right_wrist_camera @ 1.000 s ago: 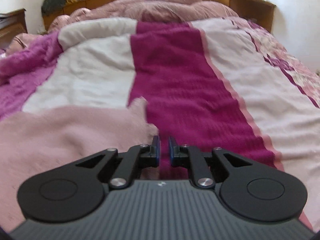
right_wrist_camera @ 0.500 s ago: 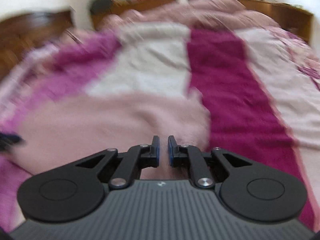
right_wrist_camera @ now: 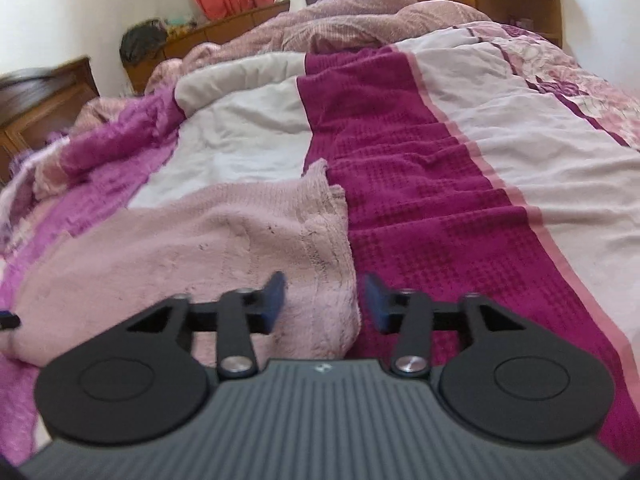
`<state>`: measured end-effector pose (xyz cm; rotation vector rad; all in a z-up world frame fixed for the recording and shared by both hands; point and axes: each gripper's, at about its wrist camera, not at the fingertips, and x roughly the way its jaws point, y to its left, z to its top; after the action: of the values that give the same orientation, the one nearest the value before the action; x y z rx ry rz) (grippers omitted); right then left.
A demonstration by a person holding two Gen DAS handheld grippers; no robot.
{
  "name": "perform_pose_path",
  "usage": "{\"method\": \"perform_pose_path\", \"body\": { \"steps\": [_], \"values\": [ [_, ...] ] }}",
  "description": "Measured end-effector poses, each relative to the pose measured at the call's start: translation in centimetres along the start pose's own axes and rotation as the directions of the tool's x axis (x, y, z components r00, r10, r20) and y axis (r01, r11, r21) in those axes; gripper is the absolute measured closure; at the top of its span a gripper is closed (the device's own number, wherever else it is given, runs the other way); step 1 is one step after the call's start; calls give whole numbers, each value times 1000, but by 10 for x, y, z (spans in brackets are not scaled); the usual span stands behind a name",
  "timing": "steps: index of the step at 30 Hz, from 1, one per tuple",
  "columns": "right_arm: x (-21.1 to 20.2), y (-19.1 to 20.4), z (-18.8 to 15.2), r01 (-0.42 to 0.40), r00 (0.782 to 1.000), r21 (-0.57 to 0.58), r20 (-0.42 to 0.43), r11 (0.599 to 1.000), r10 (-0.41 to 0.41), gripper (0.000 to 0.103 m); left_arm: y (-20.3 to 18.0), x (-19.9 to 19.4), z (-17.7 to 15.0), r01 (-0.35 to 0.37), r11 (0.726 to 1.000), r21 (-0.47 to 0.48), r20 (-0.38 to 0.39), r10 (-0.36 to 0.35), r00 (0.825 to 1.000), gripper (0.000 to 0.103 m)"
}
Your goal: Fold small clothes
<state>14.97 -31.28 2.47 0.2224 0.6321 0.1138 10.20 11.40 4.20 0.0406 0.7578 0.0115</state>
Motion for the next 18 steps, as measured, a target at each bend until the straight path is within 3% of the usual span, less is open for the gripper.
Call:
{"method": "perform_pose_path", "body": {
  "steps": [2, 8, 14, 18],
  "values": [
    [-10, -3, -2, -24, 1000, 34, 8, 999, 24, 41, -2, -10, -1, -7, 1000, -20, -7, 7, 1000, 56],
    [-9, -20, -1, -95, 995, 166, -20, 982, 100, 39, -9, -38, -11, -5, 994, -106, -17, 3, 1000, 50],
    [15, -43, -16, -153, 977, 369, -84, 917, 197, 37, -16, -51, -26, -34, 984, -173, -48, 26, 999, 46],
    [26, -47, -27, -209, 964, 443, -57, 872, 260, 37, -17, -46, -34, -58, 979, -196, -83, 42, 996, 46]
  ]
}}
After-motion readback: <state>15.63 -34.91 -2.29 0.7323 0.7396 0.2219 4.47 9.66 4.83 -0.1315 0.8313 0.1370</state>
